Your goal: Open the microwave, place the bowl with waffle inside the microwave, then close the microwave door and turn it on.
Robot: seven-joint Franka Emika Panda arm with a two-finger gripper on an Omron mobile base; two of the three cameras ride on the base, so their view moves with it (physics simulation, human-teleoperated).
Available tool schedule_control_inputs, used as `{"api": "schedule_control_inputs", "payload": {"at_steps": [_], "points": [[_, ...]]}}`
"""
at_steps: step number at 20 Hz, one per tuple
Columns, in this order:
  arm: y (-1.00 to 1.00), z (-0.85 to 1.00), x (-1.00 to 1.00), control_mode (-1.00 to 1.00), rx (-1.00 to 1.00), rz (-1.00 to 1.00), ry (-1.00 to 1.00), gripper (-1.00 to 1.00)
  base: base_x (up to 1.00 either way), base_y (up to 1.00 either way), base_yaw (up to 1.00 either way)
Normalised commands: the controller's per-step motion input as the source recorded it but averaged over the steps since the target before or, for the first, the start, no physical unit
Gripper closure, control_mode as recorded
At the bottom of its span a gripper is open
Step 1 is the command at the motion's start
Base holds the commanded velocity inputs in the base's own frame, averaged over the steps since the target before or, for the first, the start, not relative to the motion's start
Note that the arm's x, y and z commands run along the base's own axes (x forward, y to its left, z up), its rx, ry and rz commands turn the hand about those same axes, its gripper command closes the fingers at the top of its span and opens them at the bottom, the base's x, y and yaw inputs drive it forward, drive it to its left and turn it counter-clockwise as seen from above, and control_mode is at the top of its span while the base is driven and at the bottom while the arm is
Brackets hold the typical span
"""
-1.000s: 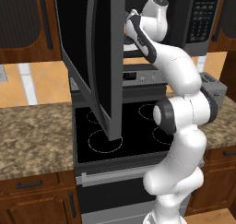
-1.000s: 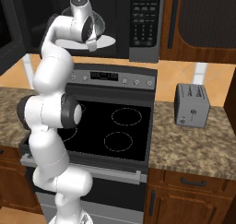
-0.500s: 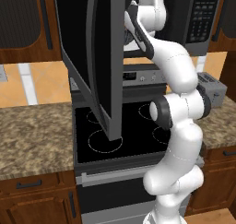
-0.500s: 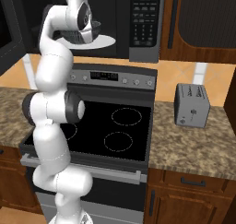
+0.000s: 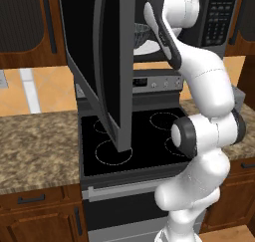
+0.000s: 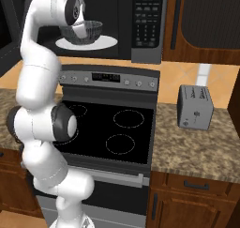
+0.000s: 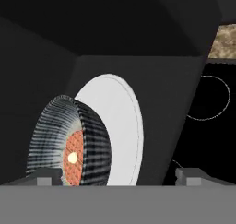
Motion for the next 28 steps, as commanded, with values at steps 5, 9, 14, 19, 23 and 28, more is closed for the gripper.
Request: {"api": "schedule_control_inputs", "payload": {"at_steps": [5, 9, 14, 19, 23, 28], "points": [[-0.23, -0.11, -1.0, -1.0, 0.05, -0.05, -0.15, -1.0, 0.0, 0.0, 0.0], [-0.08, -0.03, -1.0, -1.0, 0.01, -0.02, -0.09, -1.0, 0.0, 0.0, 0.0], [0.0, -0.14, -1.0, -1.0, 0.0, 0.0, -0.04, -1.0, 0.0, 0.0, 0.0], [0.0, -0.21, -1.0, -1.0, 0.0, 0.0, 0.0, 1.0, 0.0, 0.0, 0.0], [0.0, -0.16, -1.0, -1.0, 0.0, 0.0, -0.07, 1.0, 0.0, 0.0, 0.0], [0.17, 0.0, -1.0, -1.0, -0.01, 0.0, -0.24, 1.0, 0.0, 0.0, 0.0]]}}
